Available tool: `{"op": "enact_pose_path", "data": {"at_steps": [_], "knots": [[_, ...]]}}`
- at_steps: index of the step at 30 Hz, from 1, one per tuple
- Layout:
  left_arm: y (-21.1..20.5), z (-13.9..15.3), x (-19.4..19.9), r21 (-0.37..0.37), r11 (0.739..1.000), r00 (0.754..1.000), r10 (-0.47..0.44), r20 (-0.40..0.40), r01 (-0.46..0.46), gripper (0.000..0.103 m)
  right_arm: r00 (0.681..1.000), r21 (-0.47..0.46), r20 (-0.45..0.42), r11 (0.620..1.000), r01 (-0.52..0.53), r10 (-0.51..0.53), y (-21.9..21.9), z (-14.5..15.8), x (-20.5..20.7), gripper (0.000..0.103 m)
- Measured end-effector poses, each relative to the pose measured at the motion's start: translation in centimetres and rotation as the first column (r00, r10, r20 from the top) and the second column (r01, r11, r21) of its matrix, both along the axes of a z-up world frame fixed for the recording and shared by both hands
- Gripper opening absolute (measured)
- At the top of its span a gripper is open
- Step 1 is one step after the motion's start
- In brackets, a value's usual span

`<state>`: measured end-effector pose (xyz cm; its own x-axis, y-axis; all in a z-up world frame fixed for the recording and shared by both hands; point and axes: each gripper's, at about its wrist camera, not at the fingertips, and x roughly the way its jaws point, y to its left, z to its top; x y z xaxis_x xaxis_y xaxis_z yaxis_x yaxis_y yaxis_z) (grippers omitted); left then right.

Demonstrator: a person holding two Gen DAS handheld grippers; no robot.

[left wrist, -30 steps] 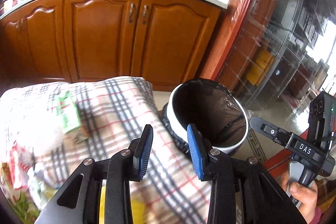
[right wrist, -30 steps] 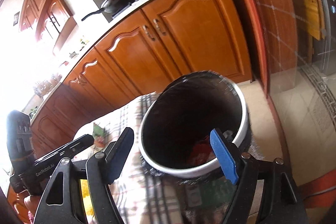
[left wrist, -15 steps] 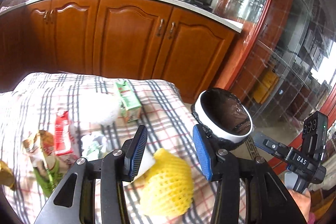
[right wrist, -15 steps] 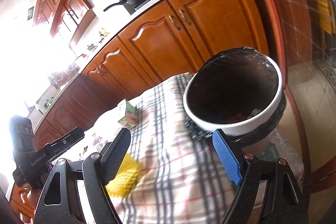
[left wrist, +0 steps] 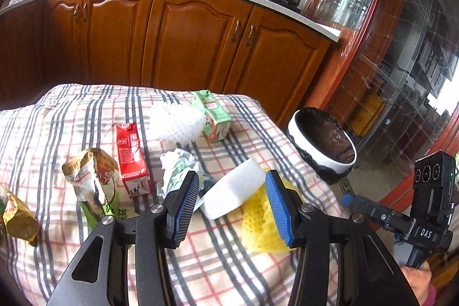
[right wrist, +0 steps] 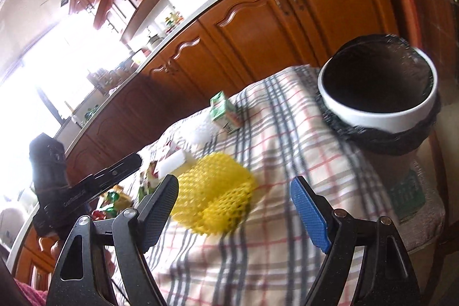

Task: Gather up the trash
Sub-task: 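Grasp the white foam block with the left gripper while the right grasps the yellow foam net, then carry both foam pieces over the bin and open both grippers to drop them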

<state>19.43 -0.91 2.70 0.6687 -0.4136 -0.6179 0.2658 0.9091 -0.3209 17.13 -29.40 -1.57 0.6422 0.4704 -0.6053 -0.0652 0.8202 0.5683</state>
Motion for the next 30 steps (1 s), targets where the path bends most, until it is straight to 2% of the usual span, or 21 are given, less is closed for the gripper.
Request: {"op": "enact_pose_path", "data": {"at_steps": [2, 4, 10, 13, 15, 16, 18, 23, 24, 25, 30], "knots": [[0.2, -0.2, 0.2, 0.004, 1.000, 1.000, -0.020, 0.001, 0.020, 0.048, 0.999, 0.020, -0.016, 0.999, -0.032, 0.032, 1.0, -0.5, 0.1, 0.081], [0.2, -0.2, 0.3, 0.015, 0.998, 0.998, -0.061, 0.011, 0.061, 0.048, 0.998, 0.035, -0.030, 0.998, -0.057, 0.058, 2.0, -0.9, 0.1, 0.076], [-0.8, -1.0, 1.1, 0.076, 0.990, 0.992, -0.124, 0.019, 0.122, 0.051, 0.991, 0.072, -0.057, 0.991, -0.115, 0.119, 4.2, -1.7, 0.6, 0.053], [-1.4, -1.4, 1.8, 0.101, 0.984, 0.989, -0.150, 0.016, 0.148, 0.052, 0.988, 0.077, -0.083, 0.989, -0.127, 0.133, 4.8, -2.4, 1.1, 0.038], [-1.9, -1.5, 2.3, 0.118, 0.979, 0.986, -0.168, 0.020, 0.164, 0.055, 0.986, 0.088, -0.095, 0.988, -0.130, 0.138, 4.8, -2.6, 1.2, 0.013], [-2.1, -1.6, 2.6, 0.125, 0.977, 0.985, -0.174, 0.017, 0.171, 0.055, 0.987, 0.086, -0.095, 0.988, -0.125, 0.133, 4.6, -2.6, 1.1, 0.010], [-2.7, -1.7, 3.3, 0.137, 0.972, 0.981, -0.194, 0.012, 0.191, 0.055, 0.990, 0.073, -0.079, 0.991, -0.111, 0.117, 4.1, -2.2, 0.8, 0.006], [-4.0, -2.5, 4.6, 0.165, 0.961, 0.975, -0.222, -0.005, 0.220, 0.054, 0.996, 0.045, -0.032, 0.996, -0.078, 0.080, 2.3, -0.6, 0.4, 0.004], [-4.2, -2.6, 4.8, 0.162, 0.961, 0.974, -0.227, -0.008, 0.225, 0.052, 0.997, 0.033, -0.021, 0.997, -0.069, 0.069, 2.0, -0.2, 0.3, 0.004], [-4.4, -2.7, 4.9, 0.158, 0.960, 0.973, -0.232, -0.009, 0.230, 0.041, 0.998, 0.023, -0.012, 0.998, -0.058, 0.059, 1.7, 0.1, 0.2, 0.004], [-5.1, -2.5, 4.5, 0.165, 0.962, 0.975, -0.224, 0.005, 0.220, 0.035, 1.000, 0.018, 0.007, 0.999, -0.031, 0.031, 0.3, 0.7, 0.1, 0.004]]}}
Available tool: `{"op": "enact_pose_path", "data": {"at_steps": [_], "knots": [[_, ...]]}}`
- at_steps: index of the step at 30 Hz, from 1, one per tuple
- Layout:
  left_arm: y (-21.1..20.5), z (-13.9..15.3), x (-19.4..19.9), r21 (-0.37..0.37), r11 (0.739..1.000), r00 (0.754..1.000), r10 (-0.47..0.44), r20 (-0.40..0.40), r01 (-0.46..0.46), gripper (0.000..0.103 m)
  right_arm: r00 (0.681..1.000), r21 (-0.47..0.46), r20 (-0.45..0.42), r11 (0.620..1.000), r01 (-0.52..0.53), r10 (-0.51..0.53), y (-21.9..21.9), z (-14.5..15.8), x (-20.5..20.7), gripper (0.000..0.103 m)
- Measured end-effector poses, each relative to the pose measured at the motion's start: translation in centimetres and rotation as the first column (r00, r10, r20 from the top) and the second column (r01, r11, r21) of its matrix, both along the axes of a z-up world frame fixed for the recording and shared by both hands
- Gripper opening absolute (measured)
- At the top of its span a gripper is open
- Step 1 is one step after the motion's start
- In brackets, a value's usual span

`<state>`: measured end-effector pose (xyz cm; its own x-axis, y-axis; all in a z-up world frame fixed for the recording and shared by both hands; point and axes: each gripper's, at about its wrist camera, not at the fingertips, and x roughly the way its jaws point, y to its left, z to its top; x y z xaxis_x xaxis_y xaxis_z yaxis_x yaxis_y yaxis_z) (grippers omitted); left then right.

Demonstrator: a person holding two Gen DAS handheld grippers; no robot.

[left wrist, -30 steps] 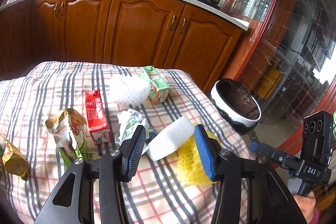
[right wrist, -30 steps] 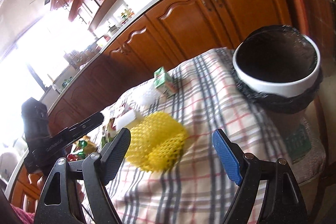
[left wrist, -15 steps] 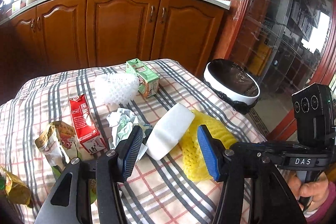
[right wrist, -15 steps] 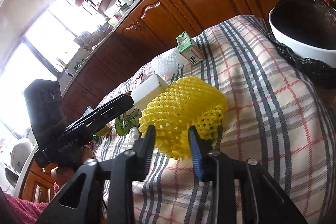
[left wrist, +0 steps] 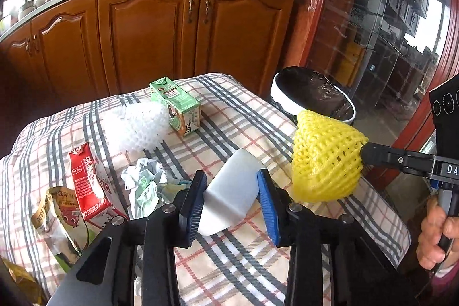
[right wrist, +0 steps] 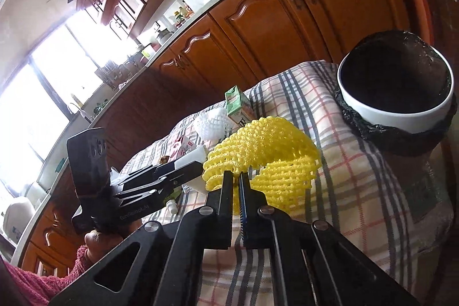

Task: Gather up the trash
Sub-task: 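Carry both foam pieces over the bin and open both grippers to drop them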

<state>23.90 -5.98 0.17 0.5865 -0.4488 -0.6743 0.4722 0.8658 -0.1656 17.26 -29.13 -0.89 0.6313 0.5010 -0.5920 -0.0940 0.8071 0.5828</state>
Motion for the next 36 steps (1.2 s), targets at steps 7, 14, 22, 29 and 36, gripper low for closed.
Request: {"op": "enact_pose_path", "data": {"at_steps": [7, 14, 22, 29, 36], "knots": [[-0.4, 1.3, -0.1, -0.097, 0.995, 1.000, 0.018, -0.012, -0.019, 0.033, 0.999, 0.001, 0.017, 1.000, 0.030, -0.030, -1.6, 0.5, 0.2, 0.004], [-2.5, 2.3, 0.3, -0.143, 0.990, 1.000, -0.001, -0.001, 0.001, 0.033, 0.998, -0.007, 0.031, 0.998, 0.063, -0.063, -3.6, 0.8, 0.3, 0.004], [-6.1, 2.9, 2.1, -0.167, 0.986, 1.000, -0.021, 0.000, 0.020, 0.033, 0.992, -0.022, 0.057, 0.993, 0.115, -0.114, -6.9, 1.8, 0.6, 0.004], [-9.5, 3.3, 4.2, -0.177, 0.984, 1.000, -0.020, -0.003, 0.019, 0.033, 0.984, -0.029, 0.073, 0.986, 0.165, -0.163, -10.1, 2.3, 1.1, 0.004], [-12.8, 3.7, 6.4, -0.186, 0.982, 0.999, -0.033, 0.002, 0.033, 0.033, 0.977, -0.022, 0.073, 0.979, 0.204, -0.202, -13.0, 2.2, 2.3, 0.004]]}}
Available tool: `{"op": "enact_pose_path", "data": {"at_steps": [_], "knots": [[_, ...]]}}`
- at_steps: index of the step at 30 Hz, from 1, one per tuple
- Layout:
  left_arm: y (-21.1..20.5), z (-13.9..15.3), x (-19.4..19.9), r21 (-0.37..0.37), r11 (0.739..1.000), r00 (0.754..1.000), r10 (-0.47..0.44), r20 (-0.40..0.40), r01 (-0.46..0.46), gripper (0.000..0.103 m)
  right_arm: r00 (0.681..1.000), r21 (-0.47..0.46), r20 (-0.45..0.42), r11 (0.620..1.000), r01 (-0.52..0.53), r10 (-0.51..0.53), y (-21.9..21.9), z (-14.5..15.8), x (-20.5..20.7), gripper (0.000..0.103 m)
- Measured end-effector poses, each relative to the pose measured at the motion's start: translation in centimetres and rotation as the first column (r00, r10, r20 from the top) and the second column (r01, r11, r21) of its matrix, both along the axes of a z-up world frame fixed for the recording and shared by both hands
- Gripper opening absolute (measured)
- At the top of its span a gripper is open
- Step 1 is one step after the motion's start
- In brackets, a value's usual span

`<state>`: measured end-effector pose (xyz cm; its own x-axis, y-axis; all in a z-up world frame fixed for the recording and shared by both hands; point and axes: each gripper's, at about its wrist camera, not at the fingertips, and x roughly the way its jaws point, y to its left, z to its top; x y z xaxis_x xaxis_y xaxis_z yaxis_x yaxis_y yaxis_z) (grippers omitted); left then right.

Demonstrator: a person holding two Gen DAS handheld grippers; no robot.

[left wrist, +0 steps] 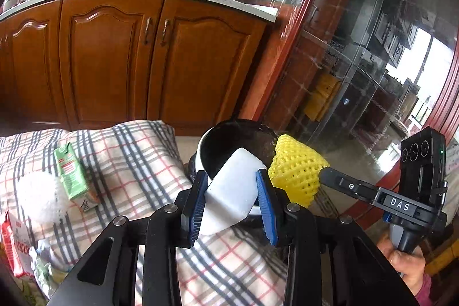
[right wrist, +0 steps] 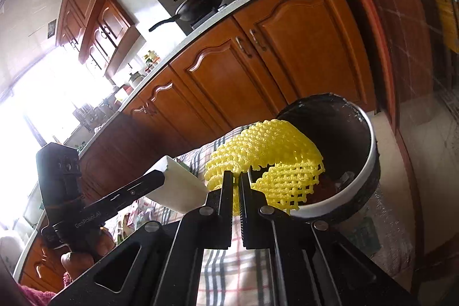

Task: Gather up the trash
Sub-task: 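Carry both foam pieces over the bin and open both grippers to drop them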

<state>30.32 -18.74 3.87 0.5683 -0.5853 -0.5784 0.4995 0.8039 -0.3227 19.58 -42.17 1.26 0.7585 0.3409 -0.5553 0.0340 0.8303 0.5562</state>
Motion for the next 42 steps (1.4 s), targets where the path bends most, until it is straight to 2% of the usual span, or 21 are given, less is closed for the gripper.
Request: {"op": "enact_pose_path", "data": {"at_steps": [5, 16, 25, 29, 31, 33, 34, 38, 40, 42], "knots": [[-2.7, -0.2, 1.8, 0.014, 1.000, 1.000, -0.002, 0.009, 0.002, 0.033, 1.000, -0.011, -0.004, 1.000, 0.017, -0.017, -1.6, -0.1, 1.0, 0.004], [-8.2, -2.1, 6.7, 0.026, 1.000, 0.999, -0.010, -0.045, 0.012, 0.035, 0.997, -0.059, -0.072, 0.998, 0.034, -0.038, -4.4, -2.0, 4.2, 0.004], [-10.2, -4.9, 9.5, 0.045, 0.999, 0.994, 0.001, -0.113, 0.004, 0.040, 0.990, -0.087, -0.138, 0.996, 0.018, -0.030, -5.1, -3.9, 5.9, 0.004], [-10.0, -5.7, 10.2, 0.041, 0.999, 0.989, 0.018, -0.150, -0.012, 0.046, 0.987, -0.076, -0.159, 0.997, 0.020, -0.032, -5.5, -4.7, 6.1, 0.010], [-9.9, -5.7, 10.1, 0.039, 0.999, 0.988, 0.023, -0.155, -0.017, 0.049, 0.985, -0.069, -0.170, 0.997, 0.027, -0.038, -5.7, -5.0, 6.1, 0.015], [-9.5, -5.6, 9.7, 0.028, 0.999, 0.988, 0.025, -0.154, -0.021, 0.053, 0.984, -0.061, -0.173, 0.997, 0.040, -0.050, -5.9, -5.2, 5.8, 0.036], [-9.4, -5.5, 9.5, 0.029, 0.999, 0.988, 0.027, -0.151, -0.023, 0.053, 0.984, -0.054, -0.170, 0.997, 0.046, -0.055, -6.0, -5.3, 5.6, 0.041], [-8.3, -5.0, 8.2, 0.018, 0.999, 0.989, 0.040, -0.142, -0.038, 0.054, 0.985, -0.048, -0.156, 0.996, 0.073, -0.080, -6.0, -5.0, 4.8, 0.046], [-7.2, -4.8, 7.2, 0.005, 0.999, 0.990, 0.048, -0.131, -0.048, 0.057, 0.986, -0.053, -0.142, 0.995, 0.085, -0.092, -5.7, -4.6, 4.2, 0.054], [-5.9, -4.5, 6.0, -0.002, 0.998, 0.991, 0.061, -0.117, -0.061, 0.058, 0.987, -0.057, -0.124, 0.993, 0.099, -0.105, -5.4, -4.2, 3.6, 0.067]]}}
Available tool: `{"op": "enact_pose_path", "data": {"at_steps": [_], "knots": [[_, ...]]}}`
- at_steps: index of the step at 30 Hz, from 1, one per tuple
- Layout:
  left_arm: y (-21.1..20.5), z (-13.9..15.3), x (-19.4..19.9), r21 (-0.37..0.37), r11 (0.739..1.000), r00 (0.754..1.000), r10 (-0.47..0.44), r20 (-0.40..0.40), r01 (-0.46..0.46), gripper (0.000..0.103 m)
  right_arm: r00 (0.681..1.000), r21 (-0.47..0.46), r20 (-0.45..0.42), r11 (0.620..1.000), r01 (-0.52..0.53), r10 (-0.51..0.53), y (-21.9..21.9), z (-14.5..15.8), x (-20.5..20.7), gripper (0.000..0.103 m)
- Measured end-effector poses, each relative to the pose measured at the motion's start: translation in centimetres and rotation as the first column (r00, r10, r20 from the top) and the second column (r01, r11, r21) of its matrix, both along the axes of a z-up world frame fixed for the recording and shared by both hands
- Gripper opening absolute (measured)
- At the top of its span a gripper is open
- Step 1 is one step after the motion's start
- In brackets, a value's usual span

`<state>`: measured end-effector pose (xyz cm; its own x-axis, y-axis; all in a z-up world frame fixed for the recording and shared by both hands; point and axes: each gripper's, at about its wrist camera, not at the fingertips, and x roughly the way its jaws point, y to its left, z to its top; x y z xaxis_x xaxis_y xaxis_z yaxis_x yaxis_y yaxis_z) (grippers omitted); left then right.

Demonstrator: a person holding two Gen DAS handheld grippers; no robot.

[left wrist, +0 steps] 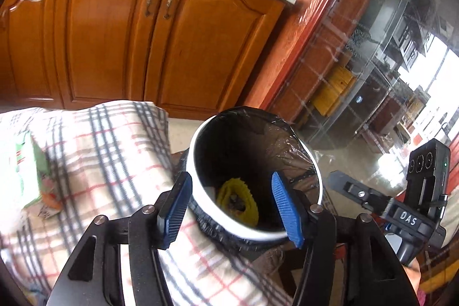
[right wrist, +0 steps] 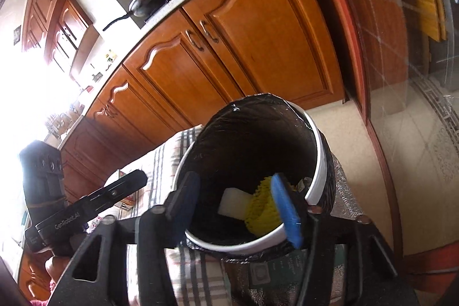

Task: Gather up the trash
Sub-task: 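Carry both foam pieces over the bin and open both grippers to drop them, then move both open grippers back over the table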

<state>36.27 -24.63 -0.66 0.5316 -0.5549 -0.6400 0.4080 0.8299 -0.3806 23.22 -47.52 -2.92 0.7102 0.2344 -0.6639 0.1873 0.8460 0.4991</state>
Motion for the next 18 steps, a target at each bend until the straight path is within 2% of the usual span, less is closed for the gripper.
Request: {"op": "enact_pose_path", "data": {"at_steps": [3, 5, 10, 18], "knots": [[1.7, 0.3, -2.1, -0.002, 1.000, 0.999, 0.028, 0.017, -0.028, 0.061, 0.999, -0.011, 0.034, 1.000, 0.019, -0.018, 1.0, 0.8, -1.2, 0.081], [2.9, 0.6, -3.6, -0.002, 0.999, 0.998, 0.046, 0.030, -0.046, 0.062, 0.998, -0.013, 0.052, 1.000, 0.028, -0.027, 1.8, 1.2, -1.9, 0.086], [6.1, 1.2, -7.8, 0.024, 0.994, 0.992, 0.101, 0.072, -0.103, 0.066, 0.996, -0.015, 0.086, 1.000, -0.008, 0.009, 5.0, 1.9, -3.2, 0.091], [11.5, 1.9, -13.2, 0.027, 0.983, 0.981, 0.181, 0.071, -0.183, 0.066, 0.992, -0.030, 0.101, 0.997, -0.071, 0.074, 10.0, 2.3, -4.6, 0.092]]}}
